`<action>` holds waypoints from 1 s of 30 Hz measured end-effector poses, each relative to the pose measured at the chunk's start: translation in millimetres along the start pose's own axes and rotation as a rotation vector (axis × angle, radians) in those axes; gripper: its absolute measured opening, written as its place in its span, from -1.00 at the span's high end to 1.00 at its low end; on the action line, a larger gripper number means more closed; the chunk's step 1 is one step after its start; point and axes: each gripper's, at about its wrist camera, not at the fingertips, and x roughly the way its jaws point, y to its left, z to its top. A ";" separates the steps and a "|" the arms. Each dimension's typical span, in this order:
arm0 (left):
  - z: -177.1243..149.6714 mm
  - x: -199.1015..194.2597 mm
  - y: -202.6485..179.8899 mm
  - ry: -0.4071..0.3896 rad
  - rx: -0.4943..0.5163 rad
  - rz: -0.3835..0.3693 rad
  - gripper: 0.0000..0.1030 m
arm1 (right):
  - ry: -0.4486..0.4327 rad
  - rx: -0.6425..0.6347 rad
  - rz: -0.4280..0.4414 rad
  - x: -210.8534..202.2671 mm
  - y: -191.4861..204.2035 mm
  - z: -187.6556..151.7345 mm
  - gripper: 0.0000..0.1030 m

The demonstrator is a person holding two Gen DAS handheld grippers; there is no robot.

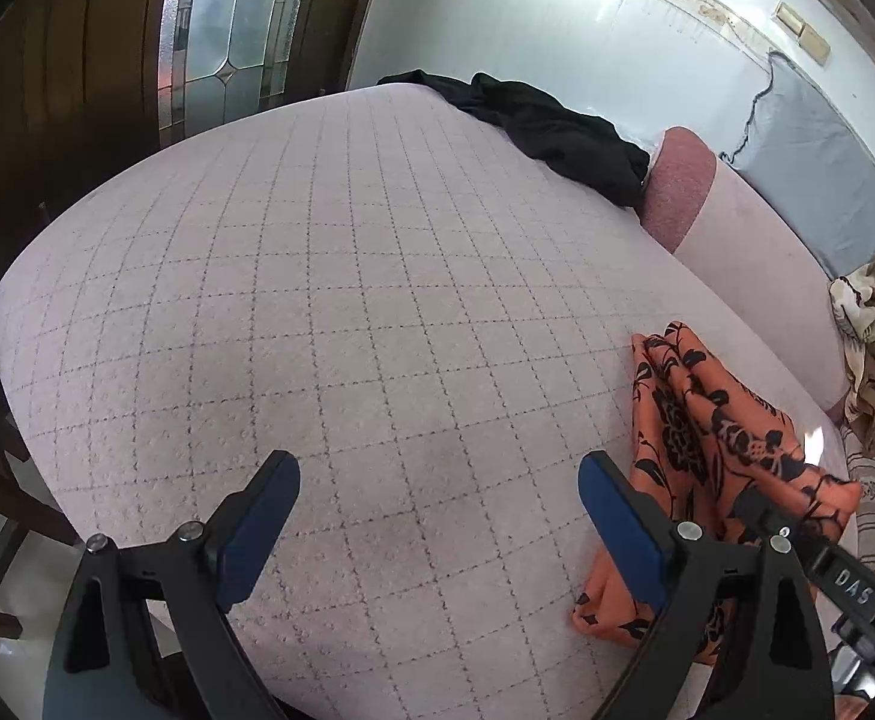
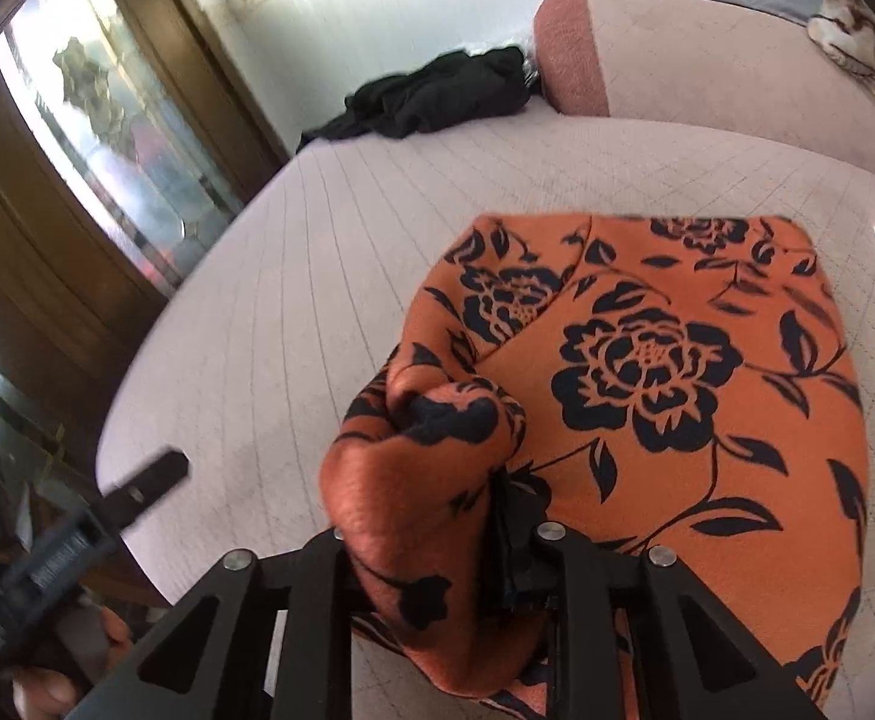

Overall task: Fold small clothes
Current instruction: 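Fold the lifted end over the blouse with the right gripper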

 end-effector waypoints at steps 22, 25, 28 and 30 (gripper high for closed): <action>-18.1 -30.7 -72.2 -0.026 0.214 -0.254 -0.83 | -0.126 0.131 0.219 -64.1 -57.6 -23.5 -0.57; -25.2 -24.1 -100.6 0.021 0.291 -0.244 -0.83 | -0.140 0.205 0.216 -75.3 -82.3 -37.0 -0.57; -28.4 -4.3 -107.7 0.097 0.278 -0.217 -0.56 | -0.145 0.255 0.231 -74.8 -96.6 -37.9 -0.57; -30.6 14.0 -99.3 0.184 0.231 -0.210 0.10 | -0.145 0.258 0.247 -75.8 -101.0 -40.8 -0.57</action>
